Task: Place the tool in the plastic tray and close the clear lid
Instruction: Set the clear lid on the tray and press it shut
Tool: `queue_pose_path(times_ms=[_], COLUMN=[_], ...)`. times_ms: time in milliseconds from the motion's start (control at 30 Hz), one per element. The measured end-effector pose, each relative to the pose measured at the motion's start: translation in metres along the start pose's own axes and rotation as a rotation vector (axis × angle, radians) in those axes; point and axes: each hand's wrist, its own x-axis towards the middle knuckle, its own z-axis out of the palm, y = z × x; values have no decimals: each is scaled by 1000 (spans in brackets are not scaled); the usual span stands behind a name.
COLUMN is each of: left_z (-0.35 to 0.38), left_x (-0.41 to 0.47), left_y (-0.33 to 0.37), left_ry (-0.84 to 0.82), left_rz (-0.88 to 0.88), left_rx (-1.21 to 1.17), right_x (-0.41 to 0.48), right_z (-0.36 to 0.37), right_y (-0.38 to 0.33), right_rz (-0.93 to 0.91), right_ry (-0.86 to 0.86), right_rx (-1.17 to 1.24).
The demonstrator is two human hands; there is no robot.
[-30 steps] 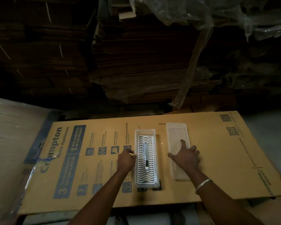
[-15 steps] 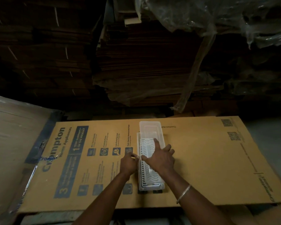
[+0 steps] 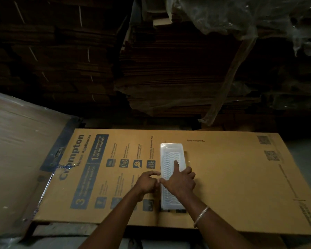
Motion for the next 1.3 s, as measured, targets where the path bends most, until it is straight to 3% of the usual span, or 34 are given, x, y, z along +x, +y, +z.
queue_pose_path(times_ms=[267, 567, 733, 833, 1000, 1300], left_z=[-12, -2, 0, 2, 0, 0], left_x=[-10, -6, -9, -12, -13, -12], left_y=[-20, -33, -39, -41, -38, -34], left_ry=[-341, -281, -221, -216, -210, -182], left_rz=[-190, 19, 40, 63, 32, 42], left_rx=[116, 293, 307, 350, 387, 484], right_x=[1, 12, 36, 60, 93, 106], right_z=[9, 10, -15, -33, -54, -54], right_y=[-4, 7, 8, 11, 11, 11], right_rz=[19, -65, -292, -385, -407, -409], right_ry=[-6, 41, 114, 65, -84, -69], right_rx=[-71, -87, -193, -194, -259, -234])
